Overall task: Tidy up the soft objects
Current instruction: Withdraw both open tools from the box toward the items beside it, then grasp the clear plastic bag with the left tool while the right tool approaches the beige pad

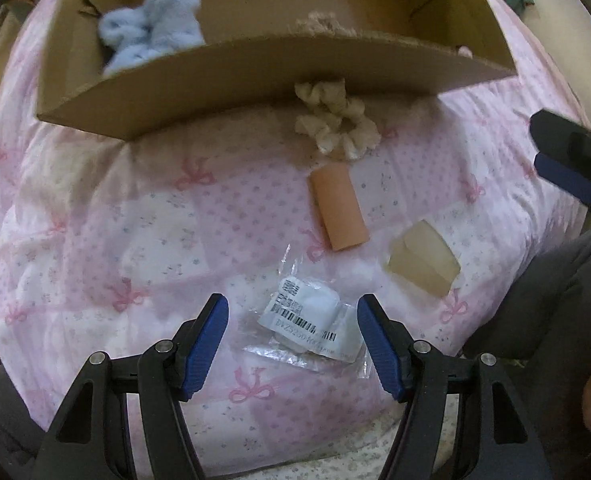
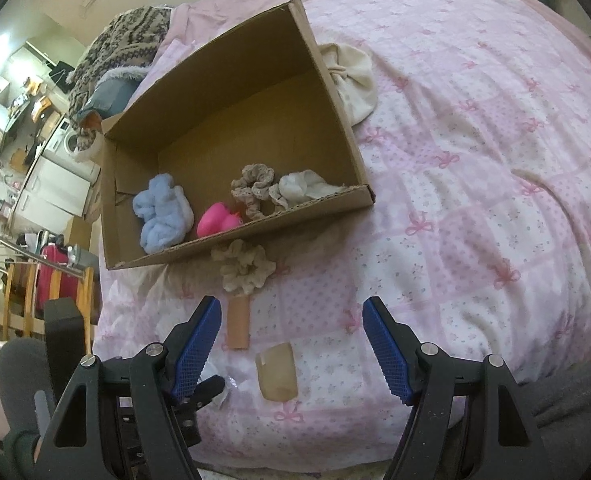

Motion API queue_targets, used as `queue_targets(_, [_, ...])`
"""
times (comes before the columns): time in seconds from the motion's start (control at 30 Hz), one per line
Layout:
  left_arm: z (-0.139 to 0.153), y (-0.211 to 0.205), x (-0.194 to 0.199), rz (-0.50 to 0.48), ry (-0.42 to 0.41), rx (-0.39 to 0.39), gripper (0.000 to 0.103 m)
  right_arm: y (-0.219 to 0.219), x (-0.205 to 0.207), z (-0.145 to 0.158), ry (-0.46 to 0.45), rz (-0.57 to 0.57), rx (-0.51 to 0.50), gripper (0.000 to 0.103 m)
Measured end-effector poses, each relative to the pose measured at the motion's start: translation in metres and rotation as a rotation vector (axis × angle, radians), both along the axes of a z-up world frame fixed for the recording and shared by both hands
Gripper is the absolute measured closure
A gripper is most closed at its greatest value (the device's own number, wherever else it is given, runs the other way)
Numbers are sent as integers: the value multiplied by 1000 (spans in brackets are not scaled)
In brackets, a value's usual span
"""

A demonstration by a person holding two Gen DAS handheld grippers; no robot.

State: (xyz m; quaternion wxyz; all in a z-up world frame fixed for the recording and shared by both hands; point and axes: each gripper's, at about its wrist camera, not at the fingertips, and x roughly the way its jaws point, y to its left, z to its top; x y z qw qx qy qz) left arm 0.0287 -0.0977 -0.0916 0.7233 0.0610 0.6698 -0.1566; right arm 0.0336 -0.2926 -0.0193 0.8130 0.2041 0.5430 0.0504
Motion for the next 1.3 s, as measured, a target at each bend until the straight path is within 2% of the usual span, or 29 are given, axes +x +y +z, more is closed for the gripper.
queue_targets(0.07, [-8, -3, 1, -4, 29, 3, 41, 1, -1, 1, -1, 4, -4, 26])
queue_targets(0.13, [-11, -7, 1, -14, 26, 9, 52, 1, -1, 1, -1, 5, -6, 26])
queue_targets(0.2, [-10, -9, 1, -29, 21, -4, 81, 1, -1, 1, 0, 4, -5, 26])
queue_targets(0.27, [-10, -9, 1, -27, 41, -36, 90, 1, -1, 1, 1, 3, -5, 26])
queue_targets(0.37, [-6, -6, 0, -17, 42, -57, 94, 2, -1, -1, 2, 9, -7, 26])
queue_targets(0.47, [11, 0, 1, 10, 7, -75, 95, 3, -1, -2, 5, 13, -7, 26])
queue_targets(0.6, [38, 23, 4, 104, -62, -111, 95, 3, -1, -2, 7, 14, -4, 26])
queue_targets(0.7, [60, 40, 9, 179, -153, -99, 95, 4, 0, -2, 12, 16, -3, 26])
queue_targets(0.87, [78, 66, 21, 265, -217, -91, 95, 5, 0, -3, 22, 22, -6, 26])
queue_targets(1.1, [78, 78, 27, 313, -252, -81, 95, 8, 0, -9, 56, 42, -9, 26])
queue_targets(1.2, [80, 83, 25, 316, -263, -77, 95, 13, 1, -18, 102, 76, -3, 26])
queue_targets(1.3, [80, 83, 24, 312, -267, -69, 95, 12, 3, -29, 159, 100, 60, 26])
